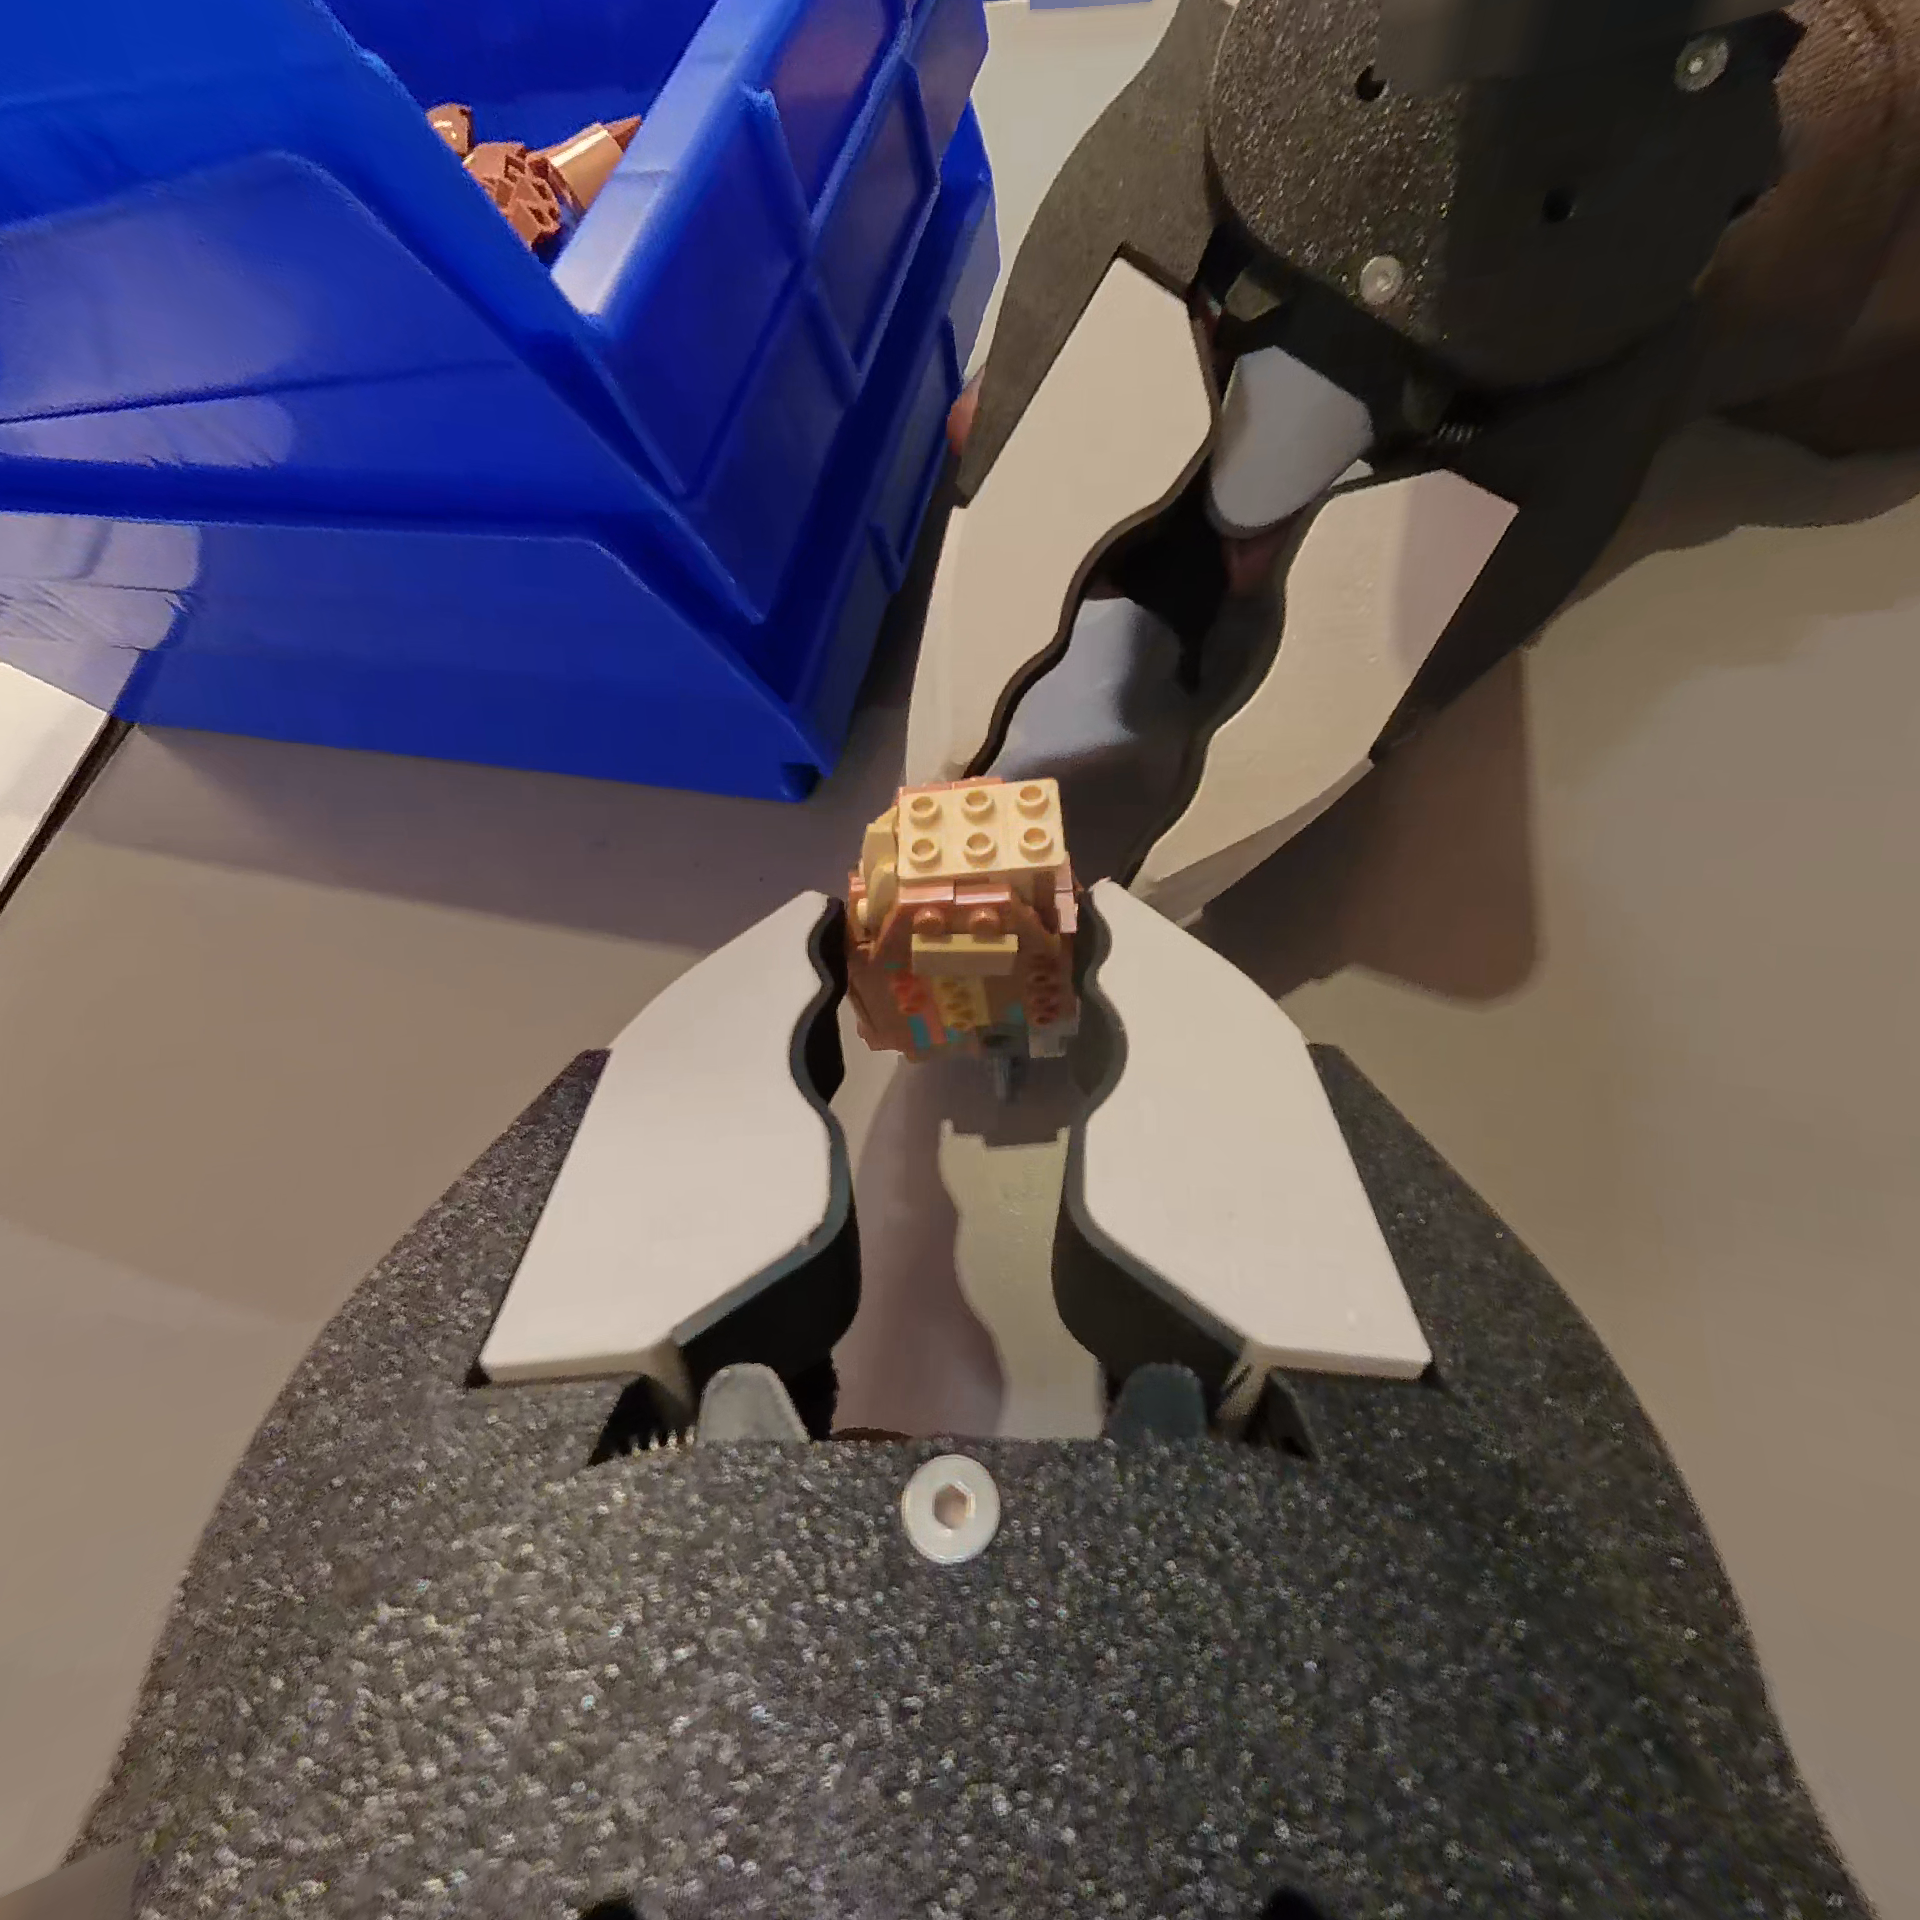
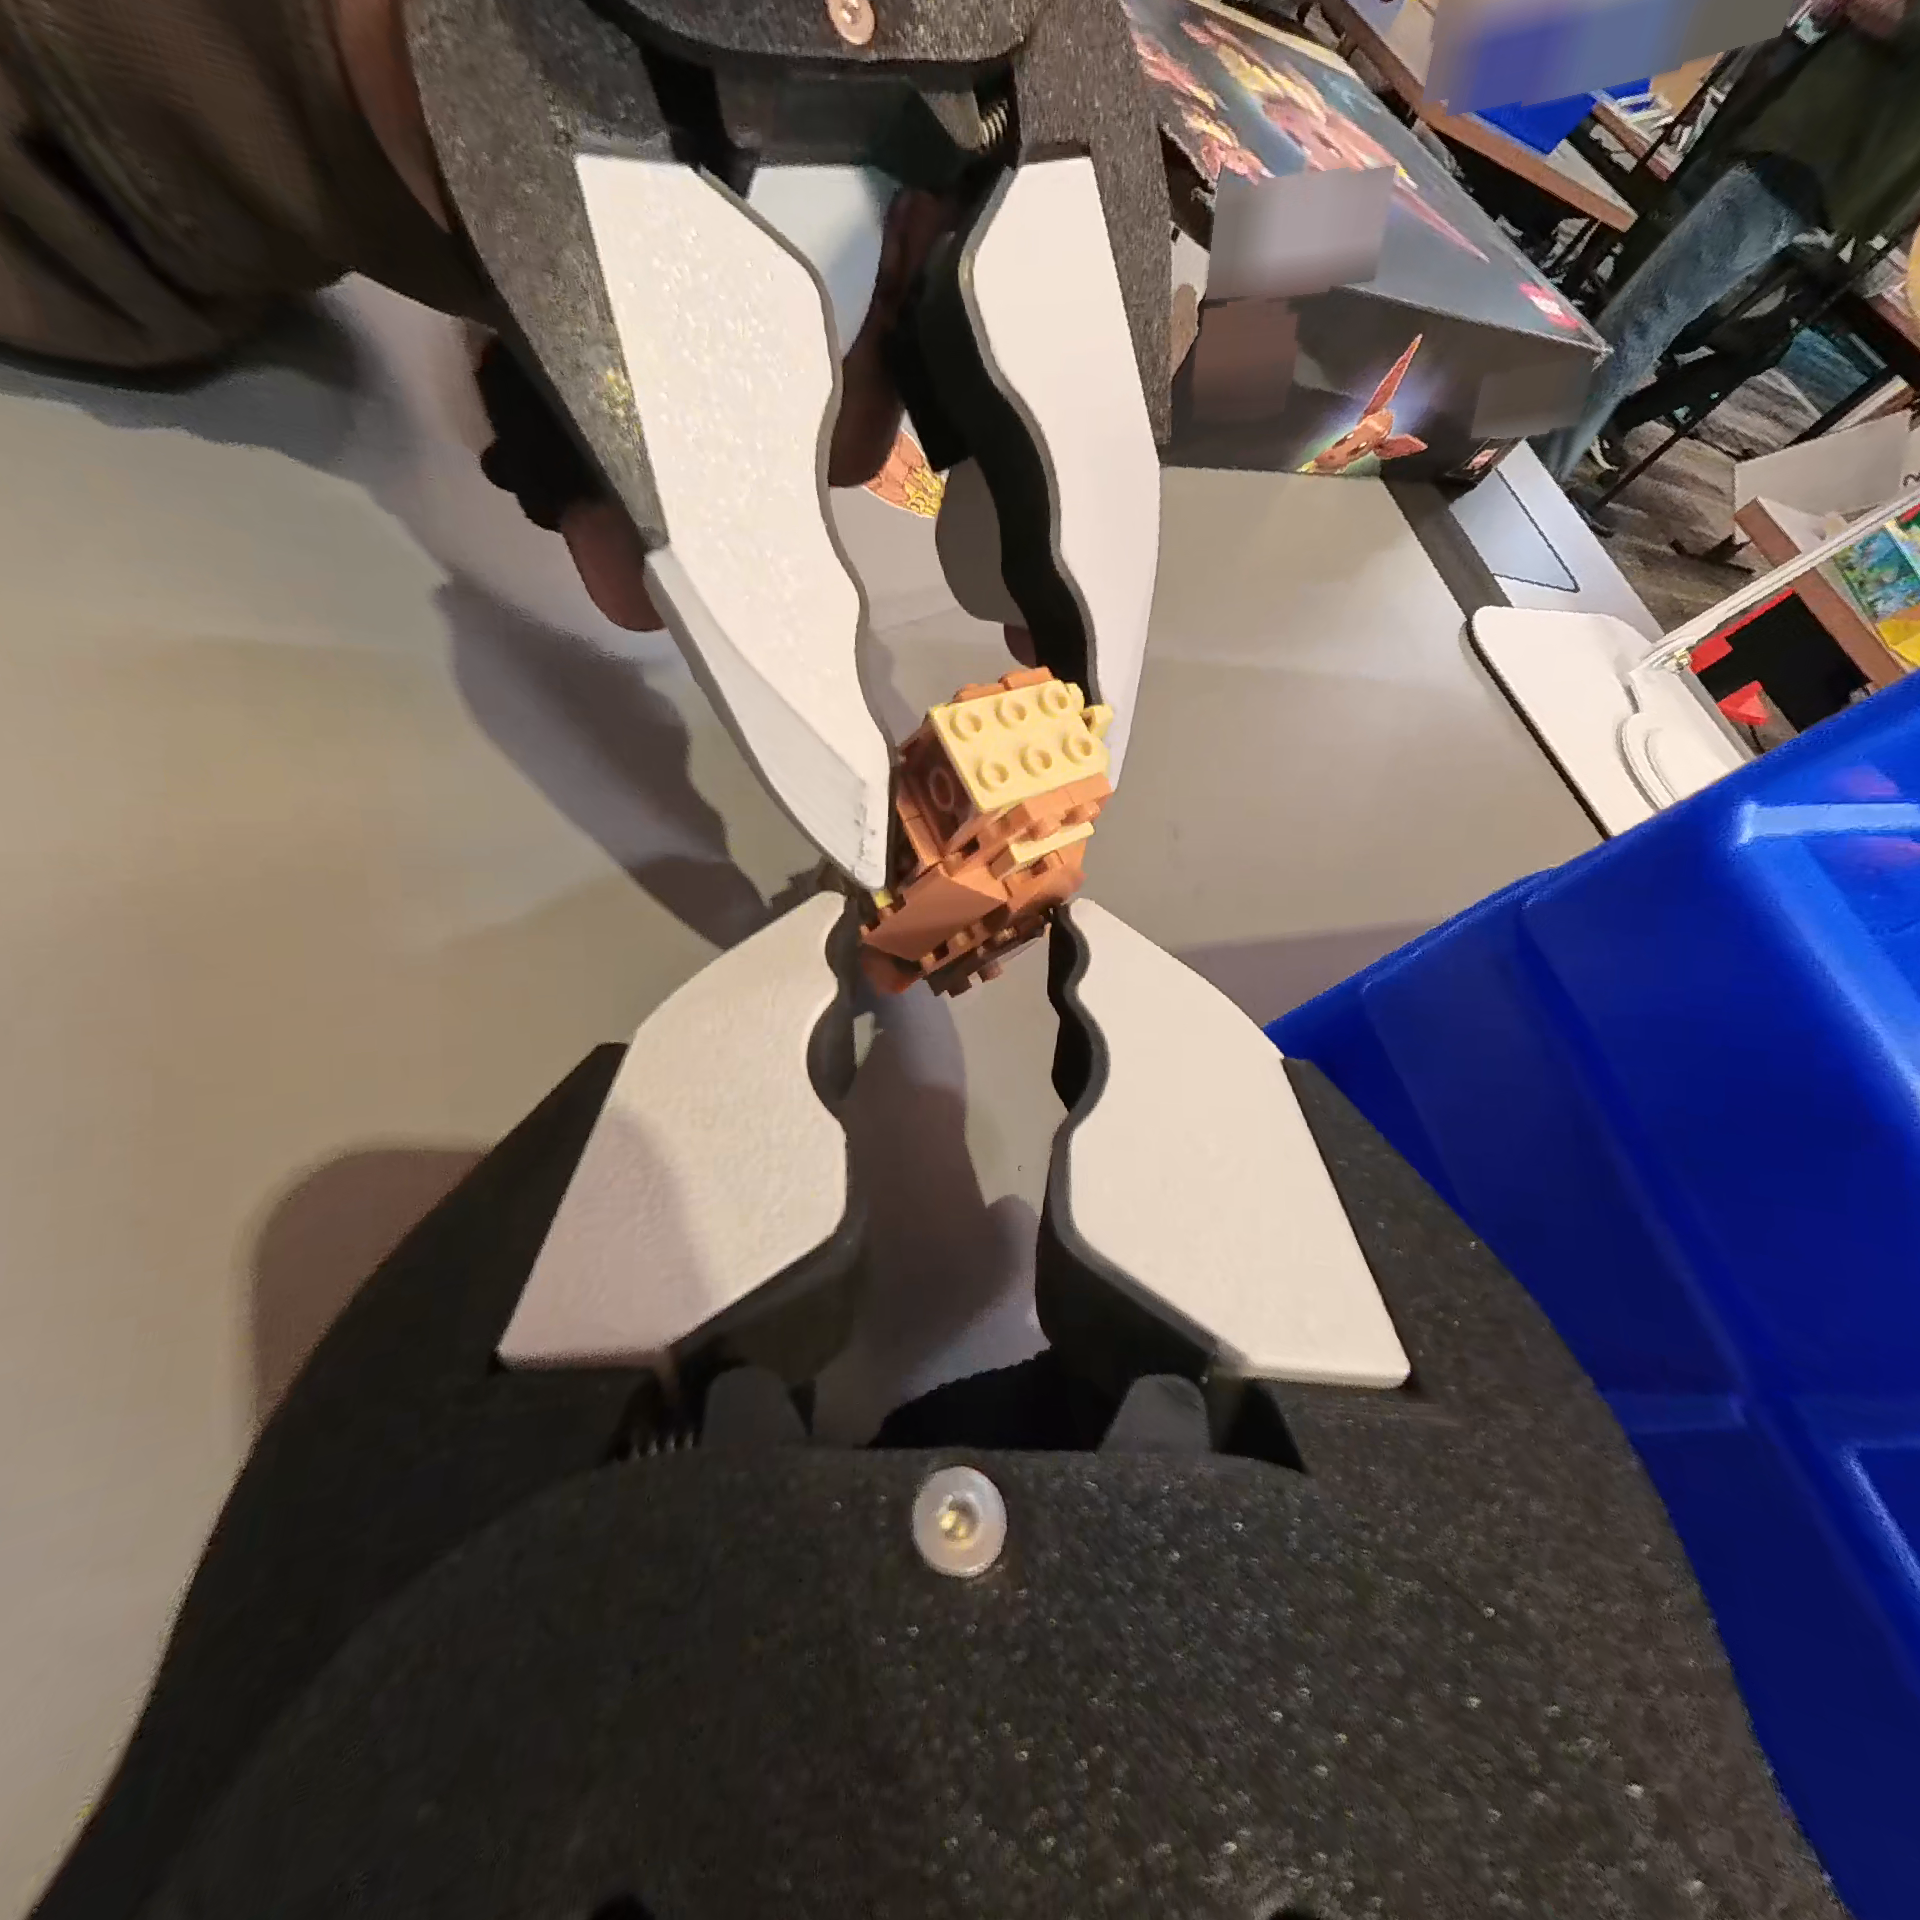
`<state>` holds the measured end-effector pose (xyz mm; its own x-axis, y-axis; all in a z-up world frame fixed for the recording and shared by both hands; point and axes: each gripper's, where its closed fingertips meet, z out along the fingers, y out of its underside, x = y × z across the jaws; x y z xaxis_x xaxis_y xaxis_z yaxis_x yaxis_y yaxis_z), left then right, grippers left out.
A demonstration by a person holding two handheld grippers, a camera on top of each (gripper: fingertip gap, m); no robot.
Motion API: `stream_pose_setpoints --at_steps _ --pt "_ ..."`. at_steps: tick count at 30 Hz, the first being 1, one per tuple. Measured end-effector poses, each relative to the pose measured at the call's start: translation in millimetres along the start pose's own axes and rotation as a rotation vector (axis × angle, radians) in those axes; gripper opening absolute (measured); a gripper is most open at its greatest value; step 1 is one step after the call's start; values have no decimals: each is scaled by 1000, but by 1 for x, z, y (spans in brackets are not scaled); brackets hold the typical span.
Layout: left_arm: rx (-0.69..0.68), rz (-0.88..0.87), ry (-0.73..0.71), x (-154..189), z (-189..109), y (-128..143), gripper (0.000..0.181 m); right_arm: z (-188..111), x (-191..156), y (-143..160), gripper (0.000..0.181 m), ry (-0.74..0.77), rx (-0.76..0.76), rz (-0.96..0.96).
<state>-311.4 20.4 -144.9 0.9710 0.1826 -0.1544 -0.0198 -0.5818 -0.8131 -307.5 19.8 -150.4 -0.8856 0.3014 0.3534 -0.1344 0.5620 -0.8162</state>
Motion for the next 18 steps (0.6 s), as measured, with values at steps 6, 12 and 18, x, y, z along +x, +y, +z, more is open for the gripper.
stream_pose_setpoints --at_steps 6,12,18 --pt "34 58 58 5 0 -1 43 -3 -2 2 35 -51 18 -62" --pt "48 80 82 7 1 -2 44 -5 -1 6 34 -89 9 -122" --pt "86 92 158 15 -4 -3 24 -2 2 25 26 -96 -76 -199"
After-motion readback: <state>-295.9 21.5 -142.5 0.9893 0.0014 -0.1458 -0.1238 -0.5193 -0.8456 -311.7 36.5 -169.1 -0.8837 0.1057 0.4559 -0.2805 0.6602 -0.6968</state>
